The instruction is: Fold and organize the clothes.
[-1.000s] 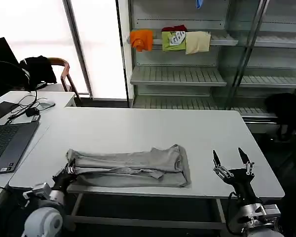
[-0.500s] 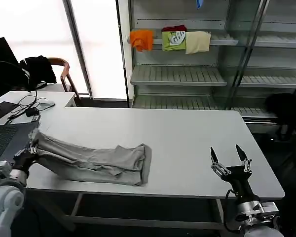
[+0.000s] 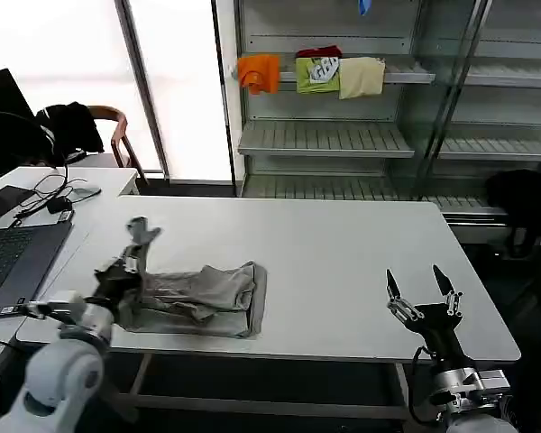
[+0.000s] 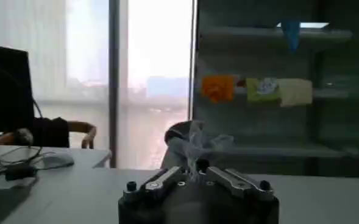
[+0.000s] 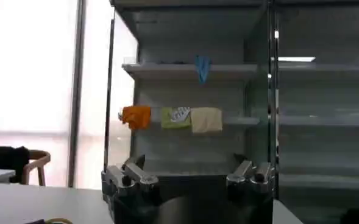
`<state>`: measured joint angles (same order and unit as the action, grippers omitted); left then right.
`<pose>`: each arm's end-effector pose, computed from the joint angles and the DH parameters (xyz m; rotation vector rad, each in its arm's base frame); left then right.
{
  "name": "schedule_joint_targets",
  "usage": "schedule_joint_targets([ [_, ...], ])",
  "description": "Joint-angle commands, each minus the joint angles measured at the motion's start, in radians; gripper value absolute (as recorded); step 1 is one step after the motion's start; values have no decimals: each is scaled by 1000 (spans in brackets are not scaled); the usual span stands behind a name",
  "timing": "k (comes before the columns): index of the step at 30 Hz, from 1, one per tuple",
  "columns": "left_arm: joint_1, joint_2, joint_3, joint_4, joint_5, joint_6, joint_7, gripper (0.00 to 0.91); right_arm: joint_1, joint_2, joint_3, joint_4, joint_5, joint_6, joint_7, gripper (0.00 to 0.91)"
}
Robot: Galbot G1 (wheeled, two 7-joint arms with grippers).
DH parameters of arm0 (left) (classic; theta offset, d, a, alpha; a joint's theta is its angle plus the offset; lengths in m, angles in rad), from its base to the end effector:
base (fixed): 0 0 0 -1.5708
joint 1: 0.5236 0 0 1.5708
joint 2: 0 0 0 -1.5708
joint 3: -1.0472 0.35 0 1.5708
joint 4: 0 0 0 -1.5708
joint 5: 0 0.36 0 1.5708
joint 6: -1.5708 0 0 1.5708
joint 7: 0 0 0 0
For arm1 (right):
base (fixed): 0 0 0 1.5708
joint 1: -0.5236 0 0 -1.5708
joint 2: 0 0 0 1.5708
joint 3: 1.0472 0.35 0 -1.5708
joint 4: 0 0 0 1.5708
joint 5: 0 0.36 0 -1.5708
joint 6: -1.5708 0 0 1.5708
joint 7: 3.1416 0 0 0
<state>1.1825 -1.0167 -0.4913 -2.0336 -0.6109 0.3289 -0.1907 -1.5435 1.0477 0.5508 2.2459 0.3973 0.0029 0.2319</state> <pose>0.2966 0.0907 -0.2083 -0.1430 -3.0434 0.0406 0.1973 -0.0691 -0.2256 -0.0965 3.0069 -0.0628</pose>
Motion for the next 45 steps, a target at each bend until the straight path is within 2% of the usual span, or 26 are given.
schedule_joint_targets([
  [1,-53,-165,374,-12,243,1,7,10,1,5,-4,2,-4,-2,-1,907],
  [9,-96,-197,419,108,268,-7,14,20,6,9,-17,-4,-6,-3,-4,907],
  [10,-103,-199,421,126,275,-9,19,121,6,9,-17,-3,-6,-3,-4,907],
  [11,-105,-200,424,136,281,-8,19,756,6,9,-17,-3,-6,-2,-5,907],
  [12,-107,-200,426,143,286,-8,19,907,7,9,-17,-3,-6,-2,-5,907],
  [18,-118,-188,460,144,375,11,10,907,5,10,-19,-6,-7,0,-6,907],
  [24,-186,-202,535,94,404,-36,-68,907,13,19,-42,-9,-24,-1,-7,907],
  [29,-174,-202,531,-3,390,-55,-73,907,18,13,-45,-9,-31,-2,-9,907],
  [32,-130,-182,448,-68,393,-48,-62,907,20,14,-39,-8,-31,-2,-7,907],
  [34,-85,-134,369,-84,392,-43,-52,907,10,10,-27,-3,-28,1,-7,907],
  [39,44,15,10,57,251,-16,2,907,-8,-1,-8,-5,-25,9,-7,907],
  [42,110,47,-77,120,89,59,-18,907,-7,0,-11,-8,-27,8,-7,907],
  [45,126,41,-90,144,44,73,-32,907,1,2,-20,-5,-33,3,-7,907],
])
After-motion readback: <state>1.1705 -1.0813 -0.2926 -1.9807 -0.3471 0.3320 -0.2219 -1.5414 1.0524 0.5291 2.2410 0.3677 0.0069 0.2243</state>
